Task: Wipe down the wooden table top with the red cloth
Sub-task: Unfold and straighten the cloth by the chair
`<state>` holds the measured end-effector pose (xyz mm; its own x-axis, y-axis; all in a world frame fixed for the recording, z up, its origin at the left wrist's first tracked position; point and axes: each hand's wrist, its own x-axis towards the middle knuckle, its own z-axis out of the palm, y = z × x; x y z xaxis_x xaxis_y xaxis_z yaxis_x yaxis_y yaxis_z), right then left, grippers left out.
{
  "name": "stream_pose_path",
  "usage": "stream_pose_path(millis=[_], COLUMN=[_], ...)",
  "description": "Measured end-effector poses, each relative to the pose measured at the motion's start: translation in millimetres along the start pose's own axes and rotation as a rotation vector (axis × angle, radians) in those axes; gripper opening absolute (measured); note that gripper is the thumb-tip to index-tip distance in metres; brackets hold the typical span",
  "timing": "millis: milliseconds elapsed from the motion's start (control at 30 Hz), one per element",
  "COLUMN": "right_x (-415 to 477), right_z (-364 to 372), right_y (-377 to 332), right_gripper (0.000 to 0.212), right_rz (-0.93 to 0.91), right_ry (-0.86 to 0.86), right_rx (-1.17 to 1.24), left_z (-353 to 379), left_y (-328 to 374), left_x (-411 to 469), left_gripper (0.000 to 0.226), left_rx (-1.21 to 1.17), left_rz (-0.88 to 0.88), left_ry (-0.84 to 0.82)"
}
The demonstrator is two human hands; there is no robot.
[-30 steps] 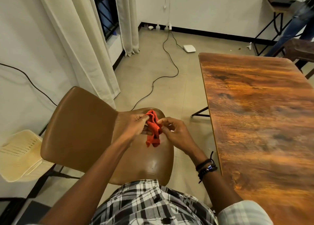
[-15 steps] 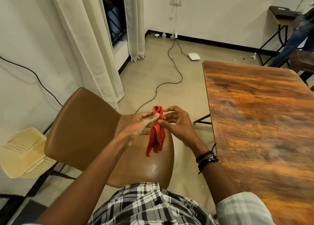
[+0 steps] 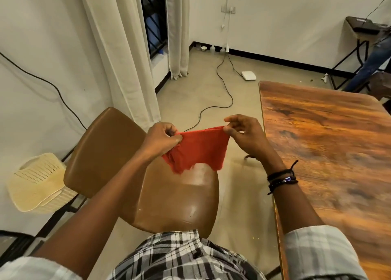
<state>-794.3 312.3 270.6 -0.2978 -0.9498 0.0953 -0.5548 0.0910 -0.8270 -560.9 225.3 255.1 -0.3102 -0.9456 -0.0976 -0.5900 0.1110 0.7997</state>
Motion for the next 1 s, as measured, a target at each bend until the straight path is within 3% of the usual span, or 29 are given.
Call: stream_pose_path(millis=[100, 167, 433, 667, 1000], right_x=[1.4, 3.0, 16.8, 38.0, 57.7], right_z=[6.8, 12.1, 42.6, 61.8, 135.4], right_y=[-11.5, -19.1, -37.2, -33.9, -51.2], right_gripper=[0.019, 0.016, 0.01, 0.006, 0.013], right_rz=[-0.106, -0.154, -0.391, -0.399, -0.48], right_ry=[-0.033, -0.035, -0.037, -0.103, -0.319], right_rx=[-0.226, -0.224, -0.203, -0.152, -0.039], left_z=[-5.3, -7.0, -6.2, -37.4, -131.6], left_y=[2.0, 5.2, -8.2, -45.7, -94.5], left_x=[-5.1, -8.2, -20.3, -32.2, -45.4], left_gripper=[0.004, 0.01, 0.054, 0.018, 0.01], left_rx=[0.229, 0.255, 0.359, 0.34, 0.333], left_rz=[0.168, 0.214, 0.149, 0.068, 0.004], left_ry=[0.003, 0.036, -0.141, -0.039, 0.097])
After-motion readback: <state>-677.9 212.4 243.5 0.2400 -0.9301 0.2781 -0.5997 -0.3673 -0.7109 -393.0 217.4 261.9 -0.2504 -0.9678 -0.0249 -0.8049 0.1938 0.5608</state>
